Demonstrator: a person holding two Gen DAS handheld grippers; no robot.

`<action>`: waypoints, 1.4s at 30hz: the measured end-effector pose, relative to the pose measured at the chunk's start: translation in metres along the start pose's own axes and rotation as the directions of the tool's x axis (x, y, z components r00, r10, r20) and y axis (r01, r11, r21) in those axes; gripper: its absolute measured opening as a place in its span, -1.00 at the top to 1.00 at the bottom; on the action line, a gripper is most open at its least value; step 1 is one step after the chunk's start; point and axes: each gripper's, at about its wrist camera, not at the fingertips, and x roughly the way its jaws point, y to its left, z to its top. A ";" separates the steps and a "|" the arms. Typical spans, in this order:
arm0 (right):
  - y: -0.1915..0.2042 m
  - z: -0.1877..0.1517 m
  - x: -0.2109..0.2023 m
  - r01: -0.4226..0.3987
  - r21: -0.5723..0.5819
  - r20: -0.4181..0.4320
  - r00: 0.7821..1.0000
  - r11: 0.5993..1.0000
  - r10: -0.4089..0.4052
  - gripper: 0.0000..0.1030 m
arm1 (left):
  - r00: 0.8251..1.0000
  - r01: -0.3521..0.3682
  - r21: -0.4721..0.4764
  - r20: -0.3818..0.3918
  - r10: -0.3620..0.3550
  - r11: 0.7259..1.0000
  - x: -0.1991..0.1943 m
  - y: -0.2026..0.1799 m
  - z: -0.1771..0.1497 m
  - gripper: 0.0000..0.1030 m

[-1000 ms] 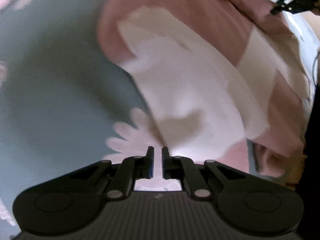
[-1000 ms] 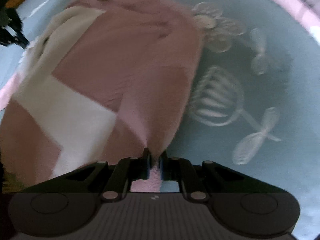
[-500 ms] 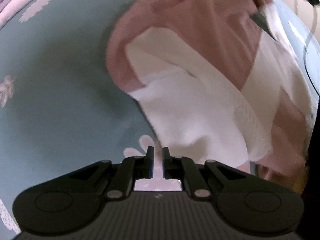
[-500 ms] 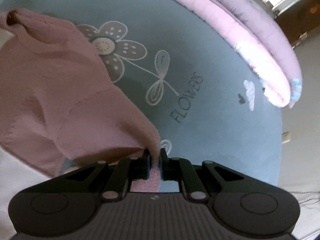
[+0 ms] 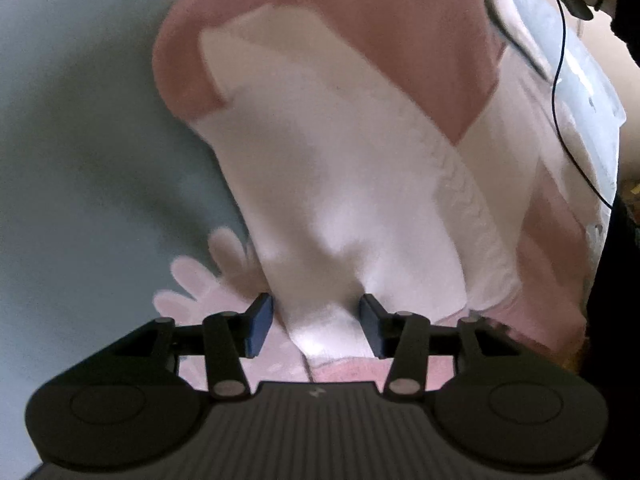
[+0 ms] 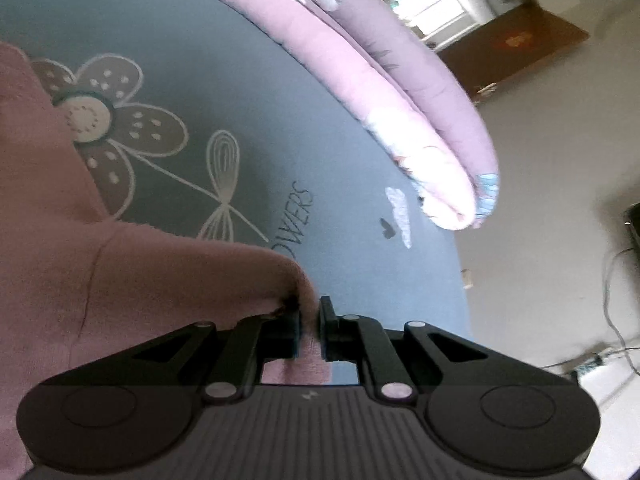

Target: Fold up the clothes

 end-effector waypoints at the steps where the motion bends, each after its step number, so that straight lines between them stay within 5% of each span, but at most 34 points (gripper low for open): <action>1: 0.005 -0.001 0.003 0.014 -0.005 -0.006 1.000 1.000 -0.014 0.79 | 1.000 0.000 -0.007 -0.002 0.000 1.000 0.003 0.000 -0.001 0.08; 4: 0.010 -0.004 0.009 -0.024 0.004 -0.031 0.999 1.000 0.024 0.74 | 1.000 -0.005 -0.018 0.021 0.006 1.000 0.005 0.000 -0.002 0.13; 8: -0.003 -0.009 0.002 -0.077 0.079 -0.037 0.996 0.994 0.080 0.56 | 0.999 -0.028 0.009 0.030 0.028 1.000 0.000 -0.004 -0.003 0.84; 14: -0.030 -0.038 -0.050 -0.211 0.147 0.053 0.977 0.966 0.206 0.27 | 0.994 -0.101 0.026 0.053 0.099 0.995 -0.019 -0.012 -0.006 0.87; 19: -0.032 -0.076 -0.097 -0.342 0.163 0.080 0.940 0.926 0.333 0.26 | 0.977 -0.211 -0.014 0.038 0.211 0.977 -0.042 -0.005 -0.007 0.86; 23: -0.021 -0.106 -0.121 -0.418 0.168 0.065 0.908 0.893 0.413 0.26 | 0.918 -0.397 -0.092 -0.023 0.397 0.913 -0.052 0.014 -0.006 0.86; 28: -0.006 -0.127 -0.133 -0.446 0.155 0.024 0.894 0.881 0.448 0.26 | 0.787 -0.616 -0.179 -0.103 0.608 0.767 -0.058 0.045 0.011 0.86; 30: -0.005 -0.130 -0.133 -0.451 0.167 0.017 0.891 0.877 0.455 0.26 | 0.751 -0.657 -0.221 -0.110 0.651 0.720 -0.065 0.060 0.020 0.86; 33: -0.008 -0.131 -0.134 -0.449 0.187 0.014 0.891 0.874 0.455 0.26 | 0.729 -0.676 -0.268 -0.106 0.676 0.687 -0.074 0.081 0.035 0.84; 38: -0.005 -0.131 -0.122 -0.440 0.199 0.000 0.894 0.876 0.449 0.26 | 0.665 -0.737 -0.263 -0.120 0.737 0.622 -0.058 0.099 0.064 0.80; 42: 0.003 -0.135 -0.106 -0.459 0.240 -0.028 0.878 0.856 0.479 0.26 | 0.639 -0.759 -0.290 -0.161 0.752 0.583 -0.030 0.111 0.064 0.80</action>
